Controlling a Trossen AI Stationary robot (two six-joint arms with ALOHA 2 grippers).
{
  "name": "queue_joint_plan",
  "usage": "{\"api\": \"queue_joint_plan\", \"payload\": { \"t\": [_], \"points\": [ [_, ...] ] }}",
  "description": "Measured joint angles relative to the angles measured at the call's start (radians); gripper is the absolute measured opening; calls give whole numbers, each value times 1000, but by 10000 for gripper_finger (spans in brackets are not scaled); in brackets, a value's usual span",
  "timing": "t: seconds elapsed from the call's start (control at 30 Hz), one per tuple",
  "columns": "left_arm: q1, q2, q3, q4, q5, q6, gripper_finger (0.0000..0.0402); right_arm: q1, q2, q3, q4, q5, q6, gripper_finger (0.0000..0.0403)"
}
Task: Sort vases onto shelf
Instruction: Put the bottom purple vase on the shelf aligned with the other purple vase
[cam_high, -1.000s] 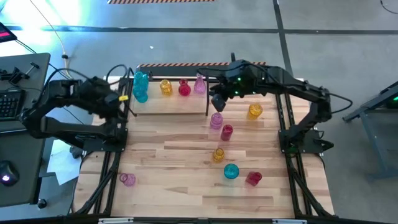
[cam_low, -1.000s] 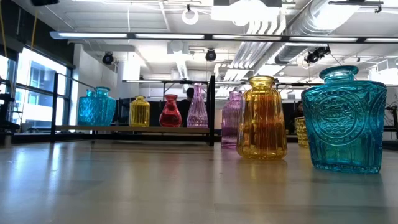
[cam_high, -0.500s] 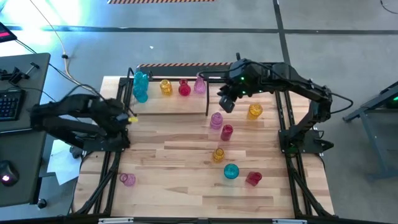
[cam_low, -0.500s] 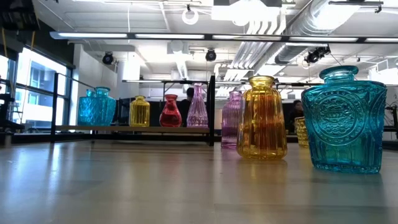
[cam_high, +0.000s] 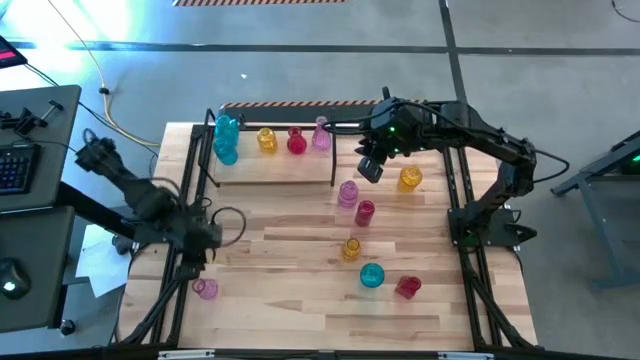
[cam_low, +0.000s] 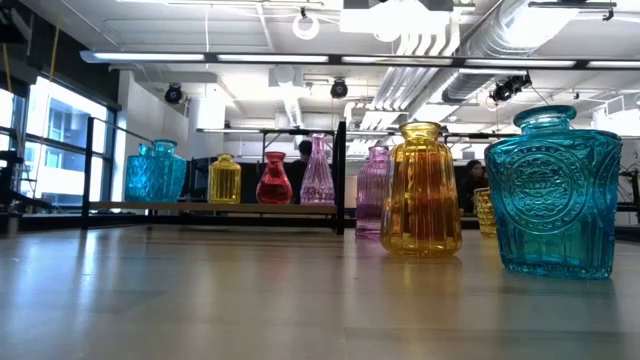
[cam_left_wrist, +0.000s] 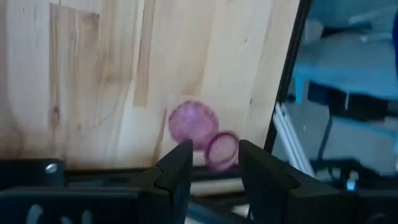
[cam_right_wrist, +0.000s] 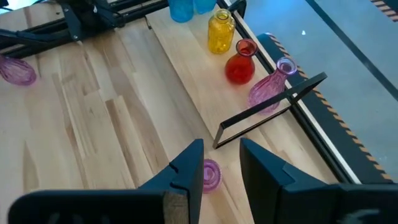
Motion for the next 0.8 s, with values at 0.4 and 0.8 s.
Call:
{"api": "queue_joint_plan", "payload": {
  "t": [0.4,0.8],
  "points": [
    [-372,182,0,71,-85,-394,119,0,-30,0,-4,-30,-27,87],
    [-408,216,0,0,-195,-483,119,24,-59,0,3,-31,-3,87]
  ]
}}
